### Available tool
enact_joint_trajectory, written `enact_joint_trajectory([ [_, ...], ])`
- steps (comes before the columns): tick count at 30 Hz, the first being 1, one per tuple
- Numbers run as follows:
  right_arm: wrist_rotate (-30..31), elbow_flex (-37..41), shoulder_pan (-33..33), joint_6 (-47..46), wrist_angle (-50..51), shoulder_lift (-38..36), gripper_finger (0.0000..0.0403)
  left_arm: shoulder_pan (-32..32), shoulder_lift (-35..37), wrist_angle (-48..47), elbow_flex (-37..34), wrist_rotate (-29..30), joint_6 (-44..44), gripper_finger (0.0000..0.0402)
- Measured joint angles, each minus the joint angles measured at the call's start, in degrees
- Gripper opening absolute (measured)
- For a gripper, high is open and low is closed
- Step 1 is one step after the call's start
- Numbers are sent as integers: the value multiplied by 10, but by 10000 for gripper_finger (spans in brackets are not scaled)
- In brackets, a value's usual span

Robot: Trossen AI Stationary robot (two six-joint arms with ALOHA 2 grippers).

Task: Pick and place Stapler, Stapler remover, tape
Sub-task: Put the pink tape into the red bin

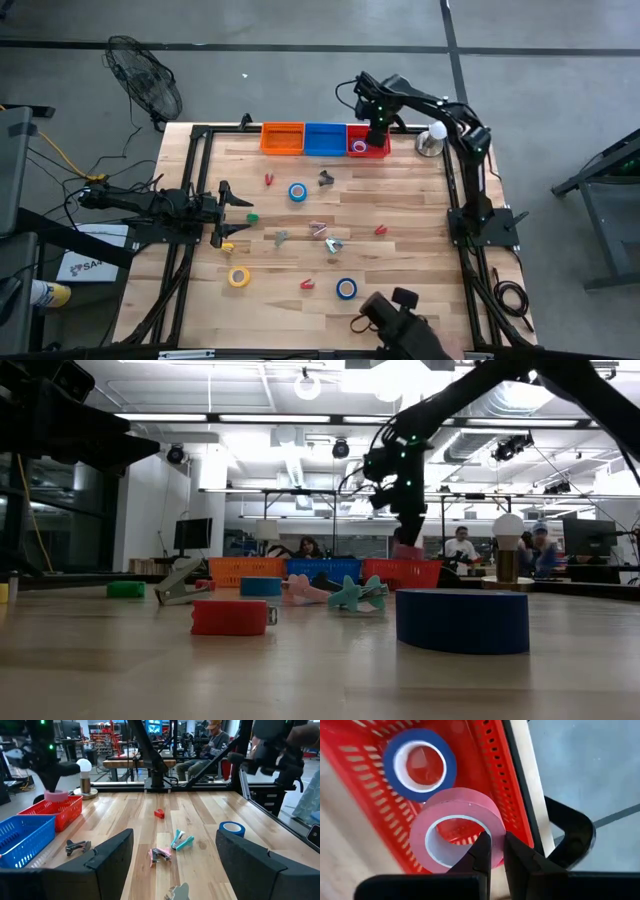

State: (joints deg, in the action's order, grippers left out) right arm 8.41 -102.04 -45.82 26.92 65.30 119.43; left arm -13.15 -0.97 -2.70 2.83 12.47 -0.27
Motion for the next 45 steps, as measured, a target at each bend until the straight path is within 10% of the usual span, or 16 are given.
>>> enact_joint_trajectory([
  [45, 65, 73, 6, 64, -36, 10, 29, 0, 0, 0, 0, 0, 0, 280],
])
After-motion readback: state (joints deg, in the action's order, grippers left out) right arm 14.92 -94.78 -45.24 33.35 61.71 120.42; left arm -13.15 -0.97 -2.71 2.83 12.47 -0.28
